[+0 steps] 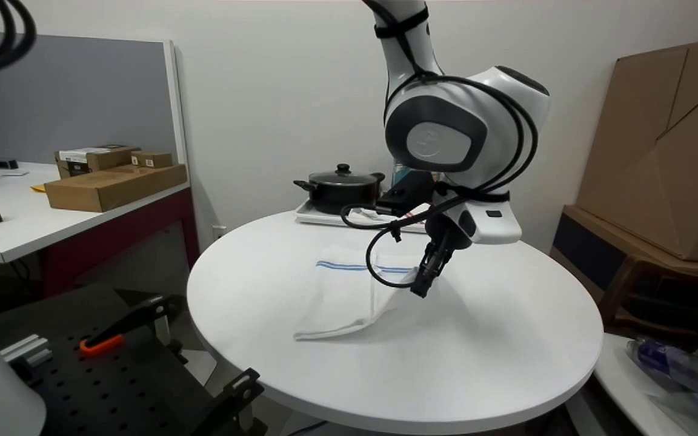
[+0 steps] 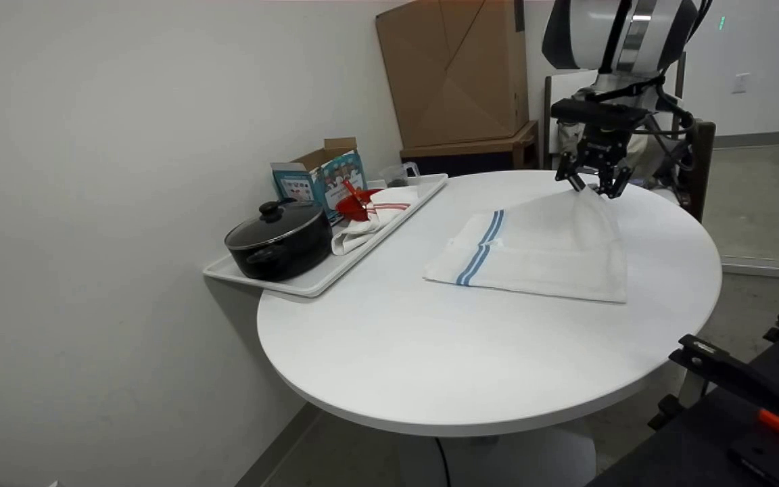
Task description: Fold the towel
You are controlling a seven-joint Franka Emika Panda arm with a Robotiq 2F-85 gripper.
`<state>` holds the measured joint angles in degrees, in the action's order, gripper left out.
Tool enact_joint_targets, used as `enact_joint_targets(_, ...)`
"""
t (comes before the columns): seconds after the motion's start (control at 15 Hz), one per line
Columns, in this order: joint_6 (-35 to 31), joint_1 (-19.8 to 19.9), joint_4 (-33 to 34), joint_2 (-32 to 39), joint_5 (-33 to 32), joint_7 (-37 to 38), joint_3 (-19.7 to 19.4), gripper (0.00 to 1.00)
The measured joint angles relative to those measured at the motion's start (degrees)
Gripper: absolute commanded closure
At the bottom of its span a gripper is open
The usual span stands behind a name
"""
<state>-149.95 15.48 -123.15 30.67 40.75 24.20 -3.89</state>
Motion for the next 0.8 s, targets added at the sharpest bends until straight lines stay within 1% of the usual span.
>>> enact_joint_targets(0.2,-0.35,-0.80,-0.43,-1.17,0.56,-0.32,-0.15,0.99)
enact_joint_targets(0.4,-1.33,-4.15,-1.30,-1.44,-1.05,-0.24,-0.49,1.00)
enact_joint_targets(0.6,-1.96,-9.53,-2.40,-1.45,-7.06,1.52,-1.30,0.99)
enact_joint_targets(0.8,-1.86,-15.74,-3.27,-1.41,-16.41,5.59,-2.16,1.00)
